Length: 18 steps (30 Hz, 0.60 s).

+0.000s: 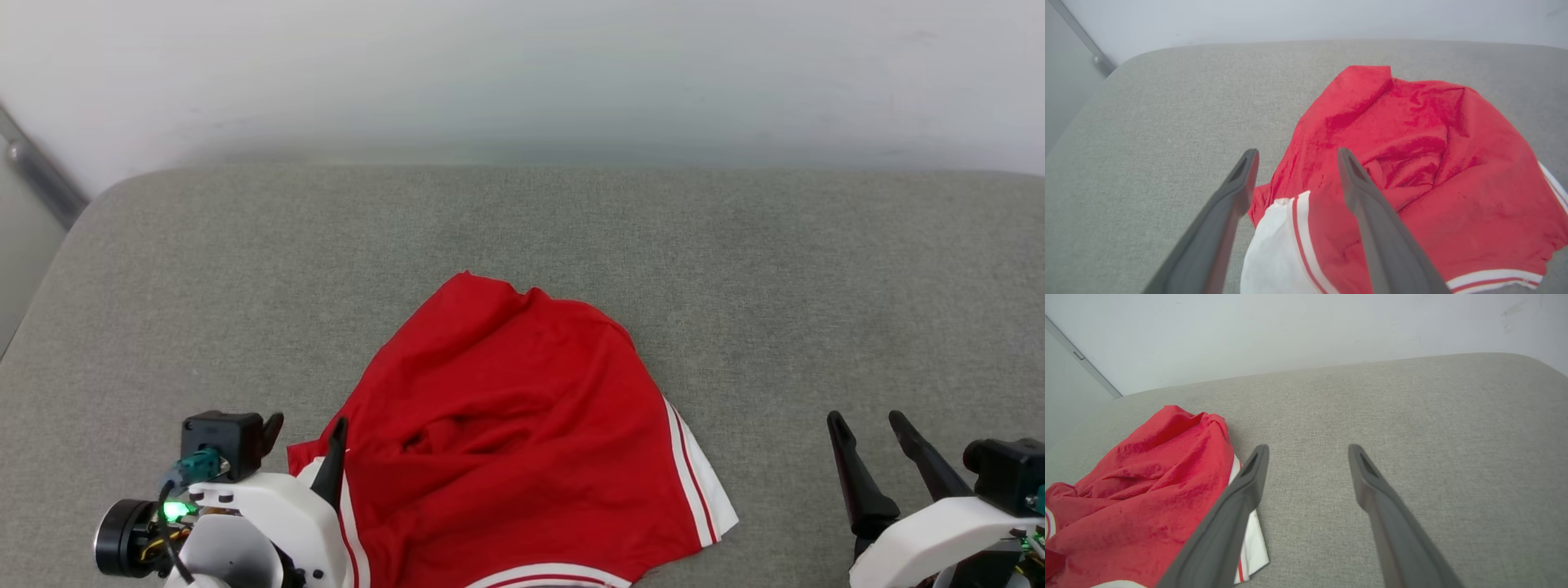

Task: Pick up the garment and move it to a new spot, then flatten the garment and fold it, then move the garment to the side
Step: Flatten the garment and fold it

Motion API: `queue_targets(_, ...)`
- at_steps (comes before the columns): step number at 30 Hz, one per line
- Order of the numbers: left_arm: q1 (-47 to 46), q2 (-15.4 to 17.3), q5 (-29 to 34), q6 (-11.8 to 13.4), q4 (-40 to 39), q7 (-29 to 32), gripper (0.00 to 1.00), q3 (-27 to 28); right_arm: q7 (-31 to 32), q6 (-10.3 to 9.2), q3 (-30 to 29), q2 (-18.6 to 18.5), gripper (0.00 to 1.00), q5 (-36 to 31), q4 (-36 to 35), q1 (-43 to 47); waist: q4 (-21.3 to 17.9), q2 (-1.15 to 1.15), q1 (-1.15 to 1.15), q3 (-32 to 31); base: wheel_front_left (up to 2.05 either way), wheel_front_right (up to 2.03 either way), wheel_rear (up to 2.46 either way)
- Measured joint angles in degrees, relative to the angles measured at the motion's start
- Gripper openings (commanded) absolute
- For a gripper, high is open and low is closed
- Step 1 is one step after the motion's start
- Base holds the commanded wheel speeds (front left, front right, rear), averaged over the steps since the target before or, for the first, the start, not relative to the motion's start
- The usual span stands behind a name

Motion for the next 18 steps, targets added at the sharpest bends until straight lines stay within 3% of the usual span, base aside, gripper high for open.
queue_targets(8,1.2,-4.1,0.5,1.0,-3.4,-11.6,1.00,3.9,5.4,0.00,0.4,-1.3,1.00,0.9,0.6,0.4,0.5,0.00,0.00,-0.8,0.00,0.00,0.00)
queue_targets(13,1.0,-6.4,1.9,0.3,-3.9,-17.4,1.00,4.4,14.6,0.00,2.2,-5.3,1.00,2.1,3.1,0.2,2.0,0.00,0.00,0.2,0.00,0.00,0.00)
queue_targets(18,-0.3,-7.6,2.5,-0.7,-3.7,-19.4,1.00,4.2,22.5,0.00,7.0,-9.2,1.00,4.6,5.9,-2.4,3.9,0.00,0.00,2.5,0.00,0.00,0.00)
